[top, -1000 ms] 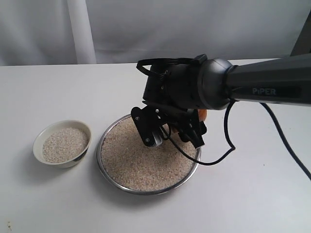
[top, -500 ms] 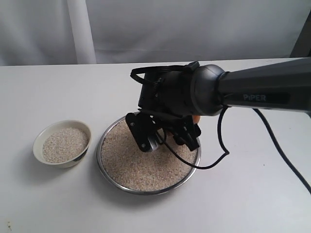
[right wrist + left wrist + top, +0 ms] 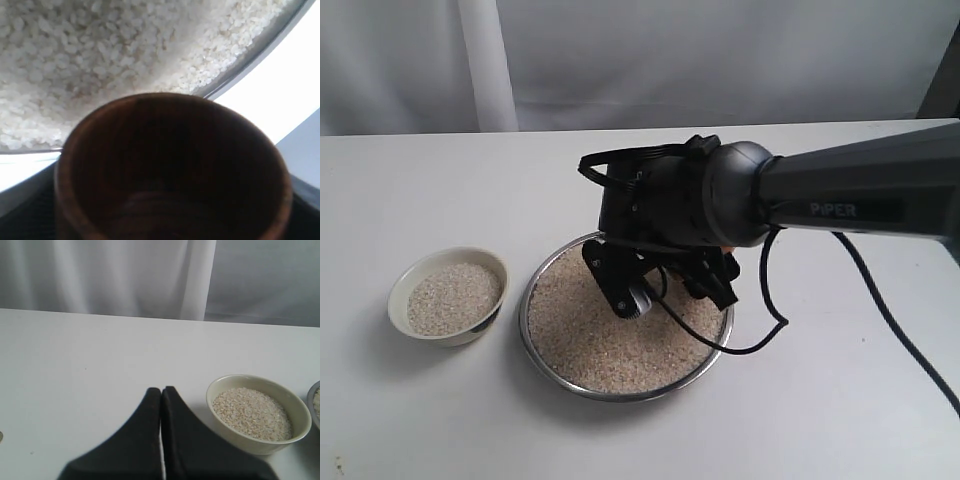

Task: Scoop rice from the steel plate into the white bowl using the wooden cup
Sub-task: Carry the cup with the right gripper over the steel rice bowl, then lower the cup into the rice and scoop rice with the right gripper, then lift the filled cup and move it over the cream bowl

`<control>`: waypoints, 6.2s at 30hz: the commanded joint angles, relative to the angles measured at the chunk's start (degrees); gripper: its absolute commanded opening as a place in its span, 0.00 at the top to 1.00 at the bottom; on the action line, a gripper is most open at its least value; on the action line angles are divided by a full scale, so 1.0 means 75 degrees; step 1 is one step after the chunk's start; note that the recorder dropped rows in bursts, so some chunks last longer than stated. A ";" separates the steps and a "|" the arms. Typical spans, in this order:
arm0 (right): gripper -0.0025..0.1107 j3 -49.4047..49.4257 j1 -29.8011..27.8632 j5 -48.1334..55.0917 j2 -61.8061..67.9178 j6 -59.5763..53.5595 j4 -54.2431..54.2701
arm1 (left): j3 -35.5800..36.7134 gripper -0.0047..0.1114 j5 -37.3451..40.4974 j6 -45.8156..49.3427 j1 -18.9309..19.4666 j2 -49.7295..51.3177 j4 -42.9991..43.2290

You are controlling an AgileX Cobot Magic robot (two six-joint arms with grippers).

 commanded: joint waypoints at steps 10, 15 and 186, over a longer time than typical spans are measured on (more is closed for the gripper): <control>0.98 -0.0054 0.0021 0.0125 0.0463 -0.0009 -0.0847 | 0.0006 0.96 -0.0088 -0.0016 -0.0049 0.0003 -0.0010; 0.98 -0.0054 0.0091 0.0001 0.0685 0.0030 -0.0812 | 0.0006 0.96 -0.0088 -0.0016 -0.0049 0.0003 -0.0010; 0.98 -0.2451 0.0692 -0.2514 0.0366 0.0699 0.3624 | 0.0006 0.96 -0.0088 -0.0016 -0.0049 0.0003 -0.0010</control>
